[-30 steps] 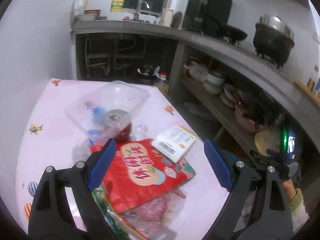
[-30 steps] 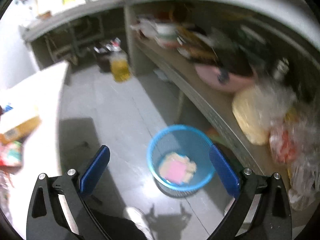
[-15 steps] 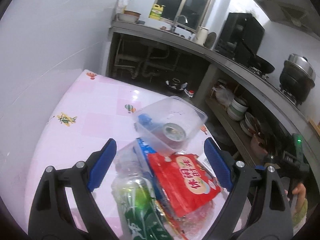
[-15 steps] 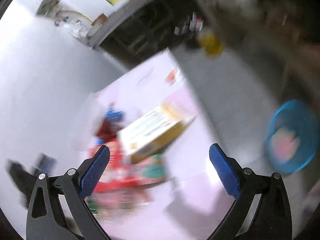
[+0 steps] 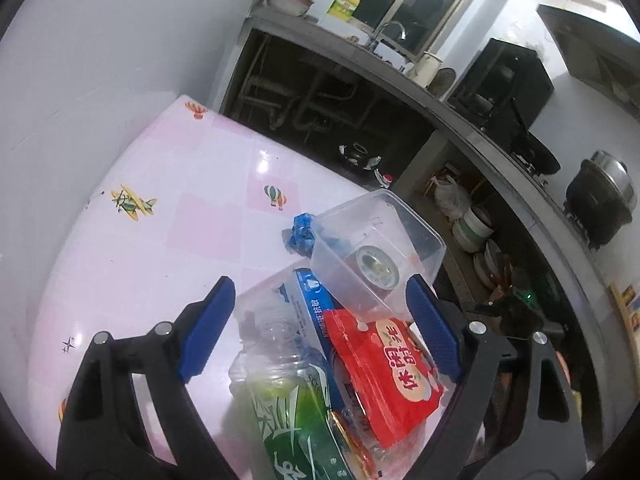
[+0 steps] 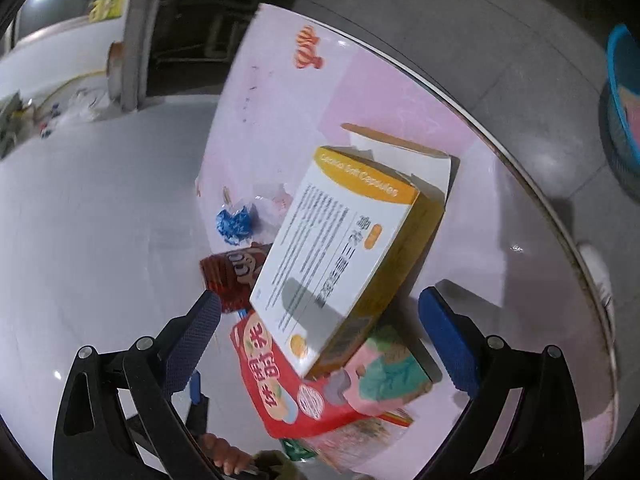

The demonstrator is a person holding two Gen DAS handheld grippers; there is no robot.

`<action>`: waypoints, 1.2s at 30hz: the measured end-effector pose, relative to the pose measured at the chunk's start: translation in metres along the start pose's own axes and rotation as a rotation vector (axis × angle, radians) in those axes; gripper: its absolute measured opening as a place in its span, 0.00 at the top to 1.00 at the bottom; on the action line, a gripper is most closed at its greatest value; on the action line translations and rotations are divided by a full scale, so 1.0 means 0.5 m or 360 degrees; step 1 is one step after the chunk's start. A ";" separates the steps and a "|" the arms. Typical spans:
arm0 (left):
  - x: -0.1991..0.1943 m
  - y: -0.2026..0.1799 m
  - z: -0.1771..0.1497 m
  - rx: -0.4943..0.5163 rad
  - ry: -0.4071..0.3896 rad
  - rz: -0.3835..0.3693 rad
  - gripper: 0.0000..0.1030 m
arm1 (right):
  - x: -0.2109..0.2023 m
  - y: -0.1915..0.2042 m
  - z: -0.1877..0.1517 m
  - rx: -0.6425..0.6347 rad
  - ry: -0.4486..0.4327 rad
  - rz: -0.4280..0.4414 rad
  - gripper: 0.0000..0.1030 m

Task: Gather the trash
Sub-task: 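Grasp the clear plastic tray with the left tool while the right tool grasps the yellow box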

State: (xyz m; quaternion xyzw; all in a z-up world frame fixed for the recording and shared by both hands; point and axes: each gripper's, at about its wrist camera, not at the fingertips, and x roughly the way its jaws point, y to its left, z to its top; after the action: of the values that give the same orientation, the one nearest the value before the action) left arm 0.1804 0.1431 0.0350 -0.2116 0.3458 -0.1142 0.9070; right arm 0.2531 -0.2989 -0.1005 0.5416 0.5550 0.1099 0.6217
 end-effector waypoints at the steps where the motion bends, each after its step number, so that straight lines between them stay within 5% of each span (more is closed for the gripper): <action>1: 0.003 0.002 0.007 -0.0008 0.0001 -0.0002 0.22 | 0.007 -0.004 0.005 0.0032 0.0002 0.0003 0.06; 10: 0.063 -0.056 0.091 0.0246 0.0045 0.0010 0.27 | 0.025 -0.021 0.027 0.0131 0.0055 0.0066 0.11; 18: 0.243 -0.117 0.156 0.0627 0.0413 0.0157 0.47 | 0.030 -0.030 0.027 0.0165 0.0098 0.0116 0.18; 24: 0.300 -0.118 0.161 0.0638 0.0577 0.0168 0.73 | 0.028 -0.043 0.031 0.0192 0.0115 0.0130 0.29; 30: 0.298 -0.124 0.151 0.0679 0.0568 0.0177 0.90 | 0.029 -0.058 0.029 0.0216 0.0117 0.0183 0.39; 36: 0.282 -0.126 0.150 0.0663 0.0528 0.0151 0.95 | 0.032 -0.072 0.023 0.0250 0.0118 0.0250 0.51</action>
State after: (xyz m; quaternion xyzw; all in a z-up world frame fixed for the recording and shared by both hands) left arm 0.3307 0.0604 0.0329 0.0177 0.4681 -0.1734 0.8663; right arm 0.2515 -0.3075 -0.1408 0.6261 0.5403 0.1344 0.5459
